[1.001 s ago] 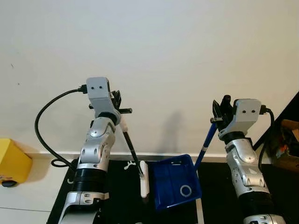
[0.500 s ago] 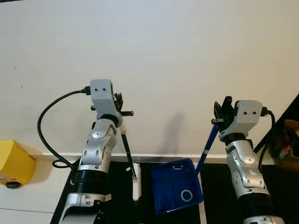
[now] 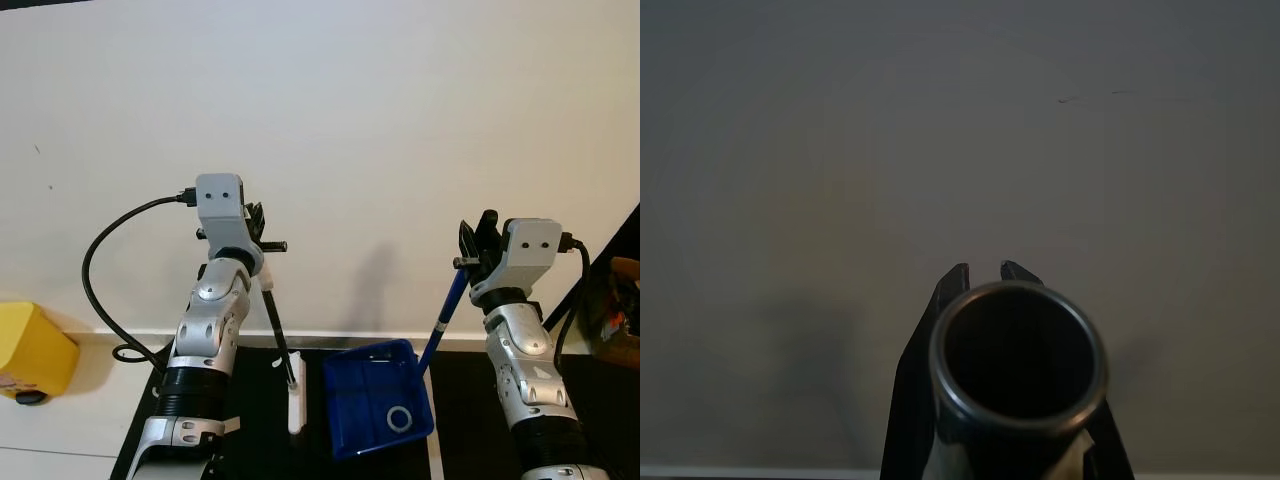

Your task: Sweep floor

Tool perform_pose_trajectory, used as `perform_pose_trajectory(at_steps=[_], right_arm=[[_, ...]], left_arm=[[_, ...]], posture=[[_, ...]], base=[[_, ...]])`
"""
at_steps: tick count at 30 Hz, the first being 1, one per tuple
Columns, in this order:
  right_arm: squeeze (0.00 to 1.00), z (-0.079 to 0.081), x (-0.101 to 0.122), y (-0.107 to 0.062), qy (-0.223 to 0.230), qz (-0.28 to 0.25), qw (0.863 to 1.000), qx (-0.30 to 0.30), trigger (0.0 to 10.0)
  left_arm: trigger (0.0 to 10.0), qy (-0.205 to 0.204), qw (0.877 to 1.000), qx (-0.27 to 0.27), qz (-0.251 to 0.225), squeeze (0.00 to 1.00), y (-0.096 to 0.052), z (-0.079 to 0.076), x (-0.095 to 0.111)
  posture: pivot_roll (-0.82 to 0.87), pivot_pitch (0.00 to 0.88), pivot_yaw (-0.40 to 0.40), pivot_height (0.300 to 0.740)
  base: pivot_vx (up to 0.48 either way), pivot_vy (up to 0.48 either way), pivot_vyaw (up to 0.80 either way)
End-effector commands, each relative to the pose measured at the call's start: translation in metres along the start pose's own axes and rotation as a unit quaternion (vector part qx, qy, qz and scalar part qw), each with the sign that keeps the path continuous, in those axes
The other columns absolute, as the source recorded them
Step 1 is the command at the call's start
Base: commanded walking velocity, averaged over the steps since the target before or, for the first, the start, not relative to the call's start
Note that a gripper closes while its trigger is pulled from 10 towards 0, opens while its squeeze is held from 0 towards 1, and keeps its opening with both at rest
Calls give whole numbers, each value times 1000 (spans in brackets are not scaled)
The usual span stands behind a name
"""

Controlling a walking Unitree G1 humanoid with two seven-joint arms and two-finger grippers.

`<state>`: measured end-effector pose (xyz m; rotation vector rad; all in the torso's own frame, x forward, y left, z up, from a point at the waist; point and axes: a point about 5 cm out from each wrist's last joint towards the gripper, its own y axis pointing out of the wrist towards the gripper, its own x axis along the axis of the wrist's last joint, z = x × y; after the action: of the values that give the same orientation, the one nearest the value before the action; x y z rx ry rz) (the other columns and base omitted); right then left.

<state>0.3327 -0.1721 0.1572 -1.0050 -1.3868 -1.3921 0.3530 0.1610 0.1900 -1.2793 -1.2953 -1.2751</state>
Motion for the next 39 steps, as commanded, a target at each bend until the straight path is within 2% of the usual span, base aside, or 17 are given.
perform_pose_trajectory(at_steps=[1,25,39], right_arm=[[0,0,8,0,0,-25,1000,-1,10000],[0,2,7,0,9,-24,1000,-3,10000],[0,0,7,1,9,-22,1000,-6,10000]], left_arm=[[10000,15,1000,-2,-12,0,-2,1,6],[10000,13,1000,0,-11,0,-1,0,6],[10000,12,1000,1,-13,0,0,0,8]], posture=[[-70,88,111,740],[-68,91,112,740],[-68,91,112,740]], base=[[0,0,0],[0,0,0],[0,0,-787]])
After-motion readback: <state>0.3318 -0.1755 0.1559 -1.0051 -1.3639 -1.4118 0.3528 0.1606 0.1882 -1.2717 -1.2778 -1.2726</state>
